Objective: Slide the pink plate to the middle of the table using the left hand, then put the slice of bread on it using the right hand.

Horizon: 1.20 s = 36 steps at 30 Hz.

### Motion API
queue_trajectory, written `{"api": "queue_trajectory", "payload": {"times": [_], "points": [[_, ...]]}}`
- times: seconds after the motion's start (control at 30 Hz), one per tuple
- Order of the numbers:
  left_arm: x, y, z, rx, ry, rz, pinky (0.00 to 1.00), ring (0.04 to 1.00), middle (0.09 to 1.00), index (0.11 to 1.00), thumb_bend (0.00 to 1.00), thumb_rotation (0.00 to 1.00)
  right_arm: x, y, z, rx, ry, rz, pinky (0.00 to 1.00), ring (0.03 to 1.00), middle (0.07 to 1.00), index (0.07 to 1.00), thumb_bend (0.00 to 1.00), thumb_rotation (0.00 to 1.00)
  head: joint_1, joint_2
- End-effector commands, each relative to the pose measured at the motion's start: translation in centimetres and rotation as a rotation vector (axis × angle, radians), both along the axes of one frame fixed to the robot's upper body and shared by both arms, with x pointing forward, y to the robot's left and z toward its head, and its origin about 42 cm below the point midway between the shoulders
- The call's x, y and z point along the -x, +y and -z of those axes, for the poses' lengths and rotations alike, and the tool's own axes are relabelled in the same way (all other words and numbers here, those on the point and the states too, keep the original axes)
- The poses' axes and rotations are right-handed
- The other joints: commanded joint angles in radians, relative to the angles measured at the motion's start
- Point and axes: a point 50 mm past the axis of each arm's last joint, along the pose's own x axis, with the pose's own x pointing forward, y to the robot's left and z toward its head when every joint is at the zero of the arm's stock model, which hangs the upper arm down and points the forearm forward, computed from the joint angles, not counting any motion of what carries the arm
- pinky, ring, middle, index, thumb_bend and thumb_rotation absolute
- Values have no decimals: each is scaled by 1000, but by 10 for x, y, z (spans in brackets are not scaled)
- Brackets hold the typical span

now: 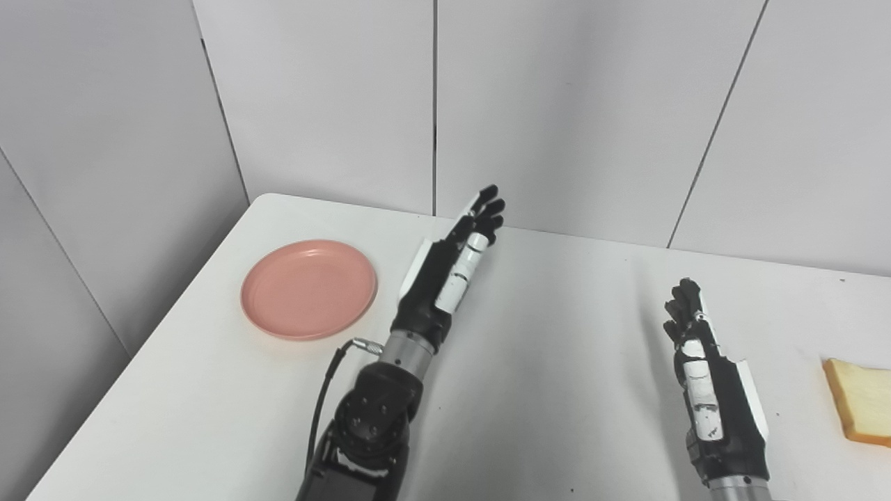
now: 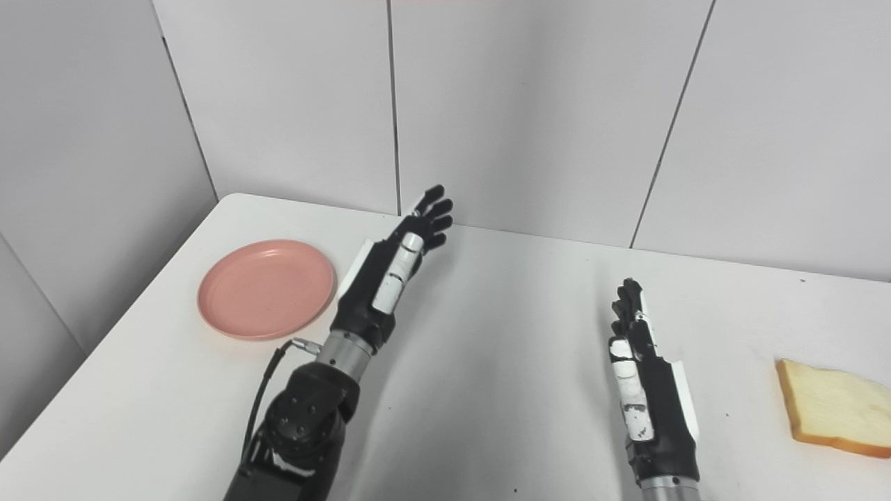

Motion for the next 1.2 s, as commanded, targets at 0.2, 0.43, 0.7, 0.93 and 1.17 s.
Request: {"api": "queue_trajectory", "payload": {"times": [0.2, 0.43, 0.7, 0.93, 1.17], "points": [[-17, 43, -57, 25, -157, -55, 996, 952, 973, 975, 655, 1000, -3, 1, -16, -37, -68, -6, 1000, 1000, 1000, 1000, 715, 1000, 7, 1], [-19, 85, -79, 48, -206, -179, 979, 935, 946, 950, 636, 1000, -1, 1, -18, -53, -69, -7, 1000, 1000, 1000, 1000, 742, 1000, 14, 3], [-22, 135, -86, 65, -215, -309, 901, 927, 932, 928, 639, 1000, 2, 3, -22, -50, -66, -4, 1000, 1000, 1000, 1000, 744, 1000, 11, 2], [-29, 179, -68, 132, -166, -397, 881, 911, 918, 910, 639, 1000, 3, 5, -23, -55, -70, -5, 1000, 1000, 1000, 1000, 726, 1000, 10, 1], [-27, 209, -52, 165, -119, -435, 902, 922, 926, 917, 636, 1000, 4, 5, -25, -47, -71, -2, 1000, 1000, 1000, 1000, 730, 1000, 11, 7]]}}
